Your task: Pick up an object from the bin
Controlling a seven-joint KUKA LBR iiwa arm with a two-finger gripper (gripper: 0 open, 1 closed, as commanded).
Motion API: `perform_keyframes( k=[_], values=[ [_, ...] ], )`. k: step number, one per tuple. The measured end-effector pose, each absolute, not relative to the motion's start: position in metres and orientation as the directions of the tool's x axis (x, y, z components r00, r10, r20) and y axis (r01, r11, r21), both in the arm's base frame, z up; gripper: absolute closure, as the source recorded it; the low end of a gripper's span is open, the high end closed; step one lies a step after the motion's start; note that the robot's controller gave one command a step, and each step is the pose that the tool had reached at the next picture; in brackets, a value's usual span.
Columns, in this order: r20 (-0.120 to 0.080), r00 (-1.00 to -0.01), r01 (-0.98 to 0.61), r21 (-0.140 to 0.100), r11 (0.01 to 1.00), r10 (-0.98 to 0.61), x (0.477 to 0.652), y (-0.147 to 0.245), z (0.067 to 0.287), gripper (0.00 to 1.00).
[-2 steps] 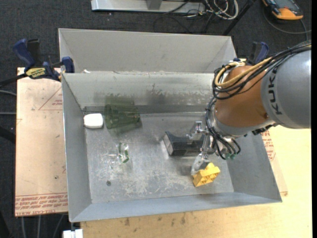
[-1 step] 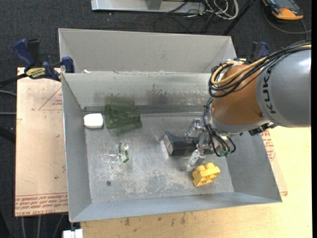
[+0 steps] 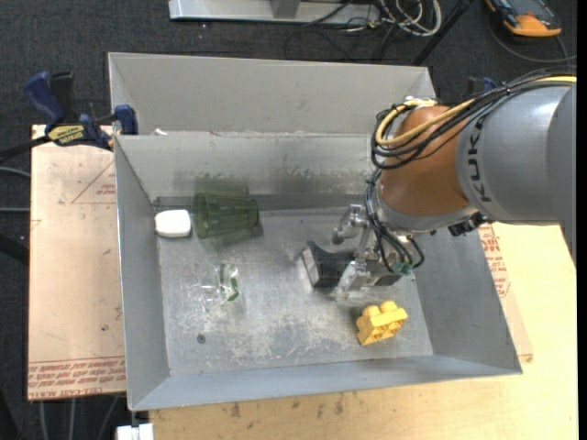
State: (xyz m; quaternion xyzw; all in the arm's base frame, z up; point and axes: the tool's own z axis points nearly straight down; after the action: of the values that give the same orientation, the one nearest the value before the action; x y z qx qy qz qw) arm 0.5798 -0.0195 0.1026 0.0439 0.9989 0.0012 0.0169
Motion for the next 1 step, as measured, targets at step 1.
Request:
perform_keyframes(
  k=[1],
  values=[
    [-0.001,-0.991,0.137,0.001,0.991,0.137,0.5693,-0.0156,0.0865,0.00]
  ],
)
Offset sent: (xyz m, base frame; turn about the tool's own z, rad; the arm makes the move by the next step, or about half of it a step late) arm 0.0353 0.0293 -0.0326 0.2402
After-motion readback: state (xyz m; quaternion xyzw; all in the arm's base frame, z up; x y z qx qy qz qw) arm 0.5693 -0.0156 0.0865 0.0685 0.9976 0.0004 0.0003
